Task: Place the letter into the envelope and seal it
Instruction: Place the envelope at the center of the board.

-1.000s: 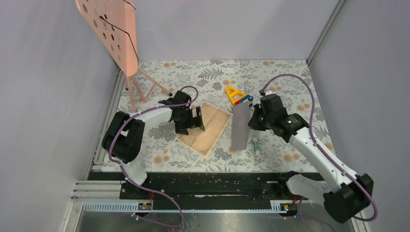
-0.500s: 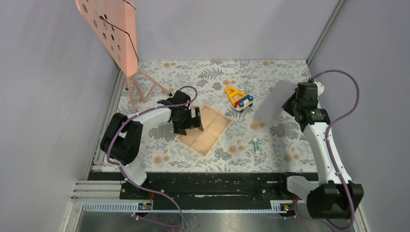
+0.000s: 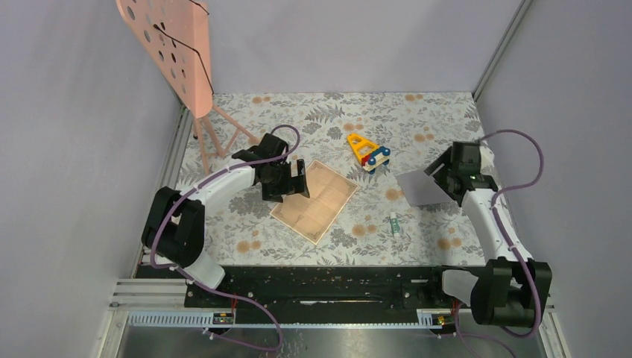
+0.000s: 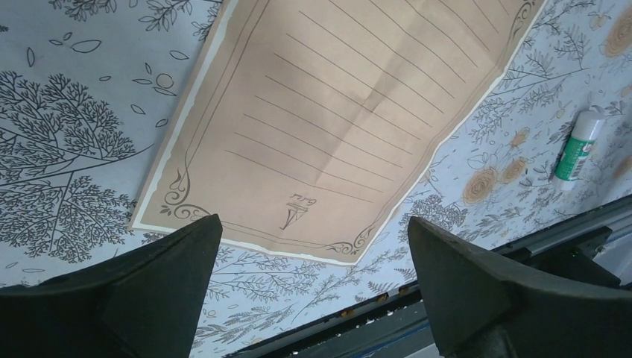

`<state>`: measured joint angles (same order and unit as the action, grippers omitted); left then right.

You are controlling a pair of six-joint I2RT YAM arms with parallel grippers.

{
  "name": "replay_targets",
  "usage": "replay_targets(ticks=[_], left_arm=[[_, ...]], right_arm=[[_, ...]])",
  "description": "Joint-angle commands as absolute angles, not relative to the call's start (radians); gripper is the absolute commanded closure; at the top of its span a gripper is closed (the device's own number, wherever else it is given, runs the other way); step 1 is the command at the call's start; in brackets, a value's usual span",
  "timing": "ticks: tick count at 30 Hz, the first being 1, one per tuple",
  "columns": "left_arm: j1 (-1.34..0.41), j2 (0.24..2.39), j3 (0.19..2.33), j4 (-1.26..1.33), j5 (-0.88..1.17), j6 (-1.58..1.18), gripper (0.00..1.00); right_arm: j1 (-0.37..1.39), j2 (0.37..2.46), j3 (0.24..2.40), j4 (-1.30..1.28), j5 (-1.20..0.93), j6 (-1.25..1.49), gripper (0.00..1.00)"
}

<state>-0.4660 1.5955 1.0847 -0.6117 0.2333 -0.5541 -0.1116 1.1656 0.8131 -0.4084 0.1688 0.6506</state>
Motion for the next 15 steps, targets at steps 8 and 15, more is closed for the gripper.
replay_targets(ticks=[8, 15], left_arm=[[-0.461, 1.513, 1.101, -0.631, 0.266, -0.544, 0.01], [-0.461, 1.506, 1.109, -0.644, 0.263, -0.539, 0.01]], right_arm=[[0.200, 1.565, 1.063, -0.275, -0.011, 0.698, 0.69], [0.214, 1.817, 1.307, -0.299, -0.095, 0.699, 0.75]])
